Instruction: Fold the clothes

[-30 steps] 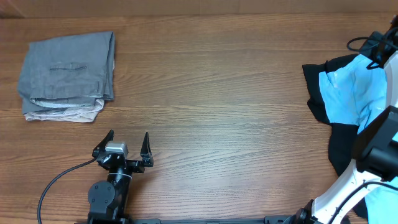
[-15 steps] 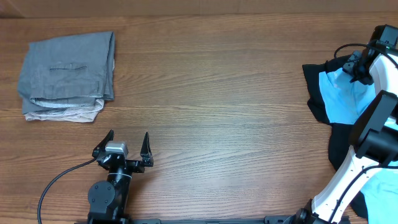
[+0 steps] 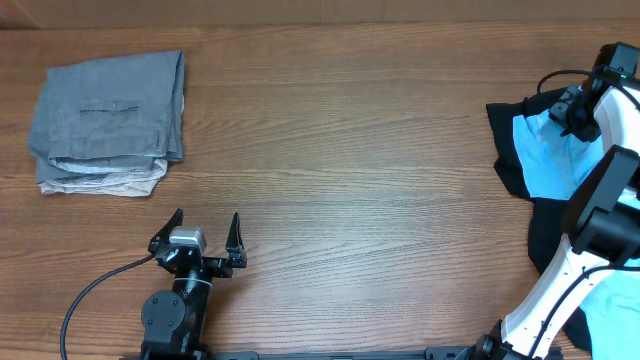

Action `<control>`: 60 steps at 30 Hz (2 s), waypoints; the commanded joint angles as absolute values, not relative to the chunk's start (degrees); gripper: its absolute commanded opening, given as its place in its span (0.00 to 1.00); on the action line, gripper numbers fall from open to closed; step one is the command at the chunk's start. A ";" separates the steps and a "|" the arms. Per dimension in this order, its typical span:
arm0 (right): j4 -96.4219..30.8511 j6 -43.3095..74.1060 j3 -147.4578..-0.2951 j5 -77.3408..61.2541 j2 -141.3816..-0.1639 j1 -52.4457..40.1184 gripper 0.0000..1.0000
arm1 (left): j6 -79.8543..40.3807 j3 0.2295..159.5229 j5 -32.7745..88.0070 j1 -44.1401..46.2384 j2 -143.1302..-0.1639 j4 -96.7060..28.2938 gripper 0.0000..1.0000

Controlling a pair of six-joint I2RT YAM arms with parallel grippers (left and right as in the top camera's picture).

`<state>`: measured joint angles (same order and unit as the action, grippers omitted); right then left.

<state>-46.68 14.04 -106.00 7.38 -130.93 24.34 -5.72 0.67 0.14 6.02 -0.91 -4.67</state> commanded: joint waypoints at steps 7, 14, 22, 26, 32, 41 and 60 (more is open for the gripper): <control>-45.56 14.57 -106.83 12.01 -133.19 24.14 0.50 | -4.67 0.34 -0.43 6.42 -0.27 -4.47 1.00; -45.12 12.69 -106.83 12.43 -133.67 24.18 0.36 | -4.69 0.34 -0.43 6.39 -0.27 -4.47 1.00; -45.39 12.01 -106.83 13.04 -133.67 24.97 0.28 | -4.67 0.34 -0.43 6.42 -0.27 -4.47 1.00; -45.36 12.01 -106.83 12.99 -133.69 25.93 0.36 | -4.69 0.34 -0.43 6.39 -0.27 -4.47 1.00; -44.47 12.01 -105.45 10.90 -133.69 27.09 0.28 | -4.67 0.34 -0.43 6.42 -0.27 -4.47 1.00; -43.27 11.99 -104.95 10.24 -133.69 27.03 0.29 | -4.67 0.34 -0.43 6.42 -0.27 -4.47 1.00; -41.95 7.03 -102.78 4.99 -133.71 27.14 0.27 | -4.69 0.34 -0.43 6.39 -0.27 -4.47 1.00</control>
<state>-42.41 7.53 -104.29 4.54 -133.05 27.24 -5.72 0.67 0.16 6.02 -0.91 -4.67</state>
